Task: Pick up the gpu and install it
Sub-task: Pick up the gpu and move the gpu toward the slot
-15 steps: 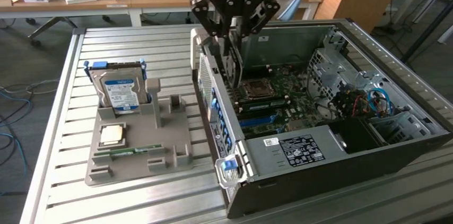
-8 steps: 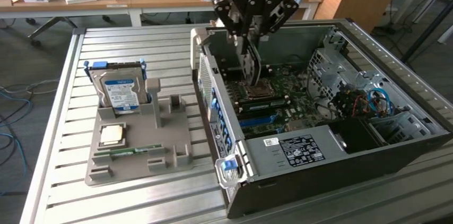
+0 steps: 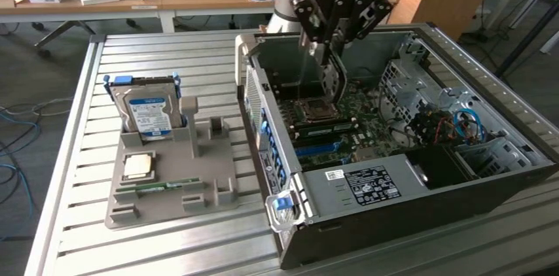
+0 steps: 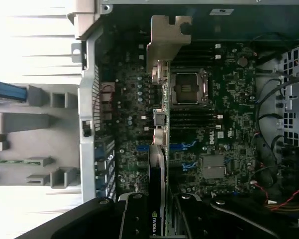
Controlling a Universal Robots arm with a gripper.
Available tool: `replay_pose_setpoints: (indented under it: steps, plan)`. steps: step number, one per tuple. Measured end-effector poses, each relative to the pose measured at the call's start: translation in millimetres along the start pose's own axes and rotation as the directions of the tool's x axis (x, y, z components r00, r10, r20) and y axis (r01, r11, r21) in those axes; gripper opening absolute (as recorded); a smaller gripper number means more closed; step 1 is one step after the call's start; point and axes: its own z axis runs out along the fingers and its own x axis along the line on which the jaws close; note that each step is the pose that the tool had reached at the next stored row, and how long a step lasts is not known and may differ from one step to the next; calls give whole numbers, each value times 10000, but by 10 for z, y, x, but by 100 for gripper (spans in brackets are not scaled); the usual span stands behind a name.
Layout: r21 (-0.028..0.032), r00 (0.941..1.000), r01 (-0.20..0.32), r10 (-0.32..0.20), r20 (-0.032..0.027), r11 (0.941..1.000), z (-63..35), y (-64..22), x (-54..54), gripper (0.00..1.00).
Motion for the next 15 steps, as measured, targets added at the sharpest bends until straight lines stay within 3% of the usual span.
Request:
replay_pose_setpoints:
  steps: [15]
  plan:
    - [-1, 10000, 4, -4, -1, 10000, 17, 28, -548, 26]
